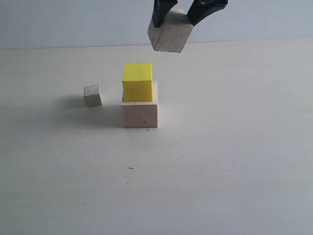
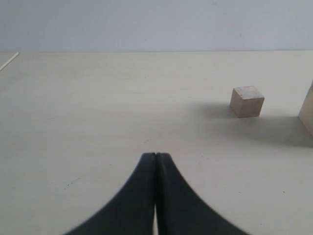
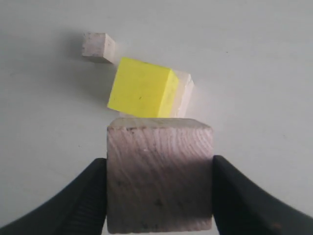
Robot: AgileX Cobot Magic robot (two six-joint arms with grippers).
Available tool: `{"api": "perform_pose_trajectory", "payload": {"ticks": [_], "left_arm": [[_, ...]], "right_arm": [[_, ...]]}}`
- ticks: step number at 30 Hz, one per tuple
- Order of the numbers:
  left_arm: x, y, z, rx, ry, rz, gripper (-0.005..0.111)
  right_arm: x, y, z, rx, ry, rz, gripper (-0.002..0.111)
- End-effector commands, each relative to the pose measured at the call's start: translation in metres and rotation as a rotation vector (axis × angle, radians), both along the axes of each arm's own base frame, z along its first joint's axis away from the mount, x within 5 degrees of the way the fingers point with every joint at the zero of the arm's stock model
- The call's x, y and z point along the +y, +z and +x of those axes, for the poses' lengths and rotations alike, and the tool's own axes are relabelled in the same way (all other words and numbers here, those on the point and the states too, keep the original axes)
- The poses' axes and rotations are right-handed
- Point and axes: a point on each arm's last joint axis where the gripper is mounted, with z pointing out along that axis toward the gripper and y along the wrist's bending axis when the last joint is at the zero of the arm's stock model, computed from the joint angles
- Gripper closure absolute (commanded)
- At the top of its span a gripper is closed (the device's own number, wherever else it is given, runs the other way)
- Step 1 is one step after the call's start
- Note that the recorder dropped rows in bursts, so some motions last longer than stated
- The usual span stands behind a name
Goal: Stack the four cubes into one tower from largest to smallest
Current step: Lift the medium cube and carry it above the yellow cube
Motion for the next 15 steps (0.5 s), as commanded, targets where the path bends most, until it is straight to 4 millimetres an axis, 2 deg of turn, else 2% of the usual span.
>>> {"api": "perform_pose_trajectory", "payload": {"ticks": [1,7,10,15], "left_arm": [[-0.001,0.000,0.000,-0.009,-0.009,-0.007,0.107],[-0.001,0.000,0.000,-0.009,-0.009,-0.007,0.107],[-0.001,0.000,0.000,-0.009,-0.013,-0.007,0.107],[-0.003,0.000,0.000,-0.009,-0.055,-0.007,0.107]], "right_arm": [[0.018,0.003,0.006,-0.002,-0.058,0.037,0.108],[0.058,-0.020,0.016,0.019,-0.078,0.013,0.108],[0.072,-0.019,0.021,-0.017,-0.104,0.019,0.108],[0.073,-0.022,0.031,-0.067,-0.126,-0.023,0.108]]}}
